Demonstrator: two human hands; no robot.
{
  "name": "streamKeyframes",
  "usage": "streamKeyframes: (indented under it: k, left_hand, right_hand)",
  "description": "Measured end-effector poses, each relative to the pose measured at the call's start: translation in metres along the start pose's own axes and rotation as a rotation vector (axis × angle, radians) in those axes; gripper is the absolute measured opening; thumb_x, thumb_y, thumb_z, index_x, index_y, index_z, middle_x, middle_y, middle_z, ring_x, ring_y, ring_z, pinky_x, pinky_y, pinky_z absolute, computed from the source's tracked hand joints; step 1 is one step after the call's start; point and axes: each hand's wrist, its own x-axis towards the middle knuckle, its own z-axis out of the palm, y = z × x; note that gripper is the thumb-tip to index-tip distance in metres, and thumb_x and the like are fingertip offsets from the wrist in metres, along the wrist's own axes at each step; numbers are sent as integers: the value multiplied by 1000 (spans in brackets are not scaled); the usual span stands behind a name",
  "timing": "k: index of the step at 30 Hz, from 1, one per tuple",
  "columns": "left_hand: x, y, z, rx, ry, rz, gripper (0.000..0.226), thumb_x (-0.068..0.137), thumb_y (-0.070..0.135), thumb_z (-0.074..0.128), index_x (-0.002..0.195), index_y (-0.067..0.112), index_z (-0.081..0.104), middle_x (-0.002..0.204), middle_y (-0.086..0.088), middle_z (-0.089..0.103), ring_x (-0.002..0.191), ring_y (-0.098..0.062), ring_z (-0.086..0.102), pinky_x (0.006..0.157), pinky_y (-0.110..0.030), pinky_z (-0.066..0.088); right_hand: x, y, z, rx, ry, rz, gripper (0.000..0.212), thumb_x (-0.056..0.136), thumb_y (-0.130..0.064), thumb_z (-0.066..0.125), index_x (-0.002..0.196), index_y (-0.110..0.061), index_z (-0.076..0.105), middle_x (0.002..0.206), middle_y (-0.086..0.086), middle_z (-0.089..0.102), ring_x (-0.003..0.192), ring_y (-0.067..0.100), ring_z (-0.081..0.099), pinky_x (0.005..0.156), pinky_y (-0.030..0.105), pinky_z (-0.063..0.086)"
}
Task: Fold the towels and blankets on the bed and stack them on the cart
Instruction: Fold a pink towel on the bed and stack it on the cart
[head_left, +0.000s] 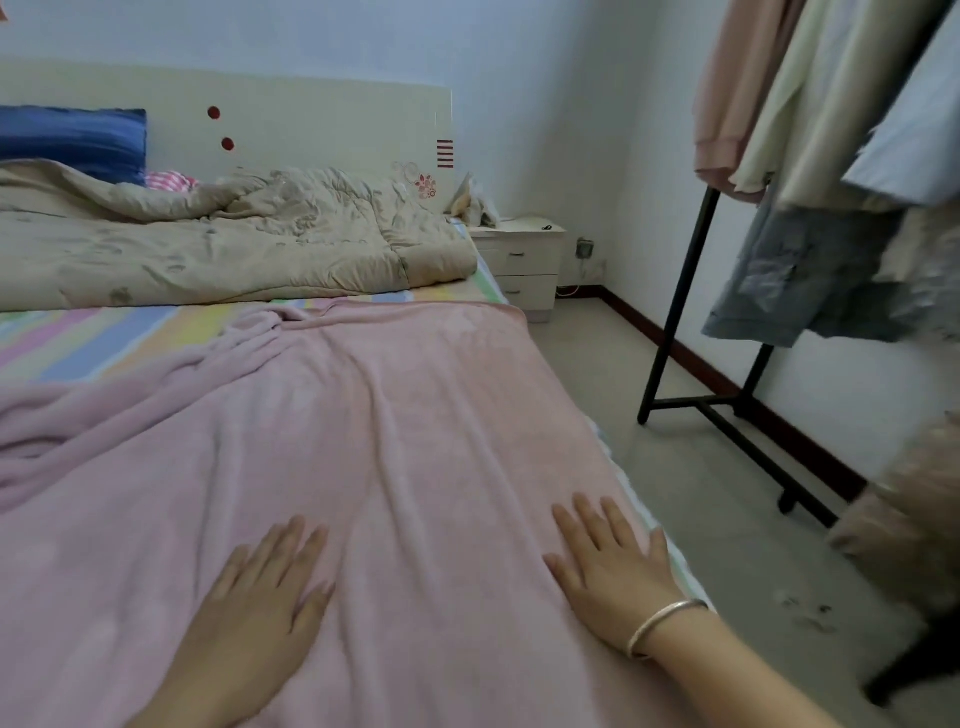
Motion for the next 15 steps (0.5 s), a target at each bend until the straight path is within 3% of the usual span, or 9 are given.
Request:
streamKeyframes:
  k: [3, 8, 11, 14, 15]
  left_hand:
    - [-45, 3, -3, 33, 69, 18, 75, 100, 52, 8, 131, 8, 61, 134, -10, 60, 125, -17, 42, 104, -35, 24]
    - [-110, 5, -11, -14, 85, -6, 75, 101, 52, 6, 130, 10, 61, 133, -9, 60, 121, -22, 57, 100, -38, 28]
    - [-139, 5, -16, -51, 113, 4, 72, 101, 50, 9, 129, 12, 62, 134, -8, 60, 119, -24, 60, 100, -38, 29]
    - [-160, 9, -19, -113, 137, 2, 60, 95, 45, 24, 132, 14, 60, 136, -6, 58, 124, -23, 57, 105, -39, 35]
    - [-165, 10, -20, -137, 148, 11, 60, 93, 44, 26, 132, 14, 60, 136, -5, 59, 124, -22, 57, 106, -38, 37]
  right_hand:
    - [-60, 10, 17, 26, 56, 66, 58, 99, -55, 15, 151, -40, -7, 159, -14, -17, 146, 14, -18, 114, 61, -1]
    - [-130, 17, 35, 99, 99, 197, 59, 99, -55, 18, 151, -40, -4, 159, -13, -15, 147, 18, -14, 116, 57, 3]
    - [-149, 7, 43, 58, 194, 266, 61, 98, -54, 12, 153, -32, 3, 162, -4, -7, 148, 27, -10, 116, 58, -1]
    - [-159, -42, 44, 66, 277, 124, 85, 78, -61, -6, 153, -26, 14, 162, 5, 1, 148, 31, -5, 116, 54, -7]
    - [-163, -64, 46, 77, 278, 46, 89, 75, -63, -4, 152, -26, 21, 161, 6, 7, 148, 31, 2, 115, 52, -6]
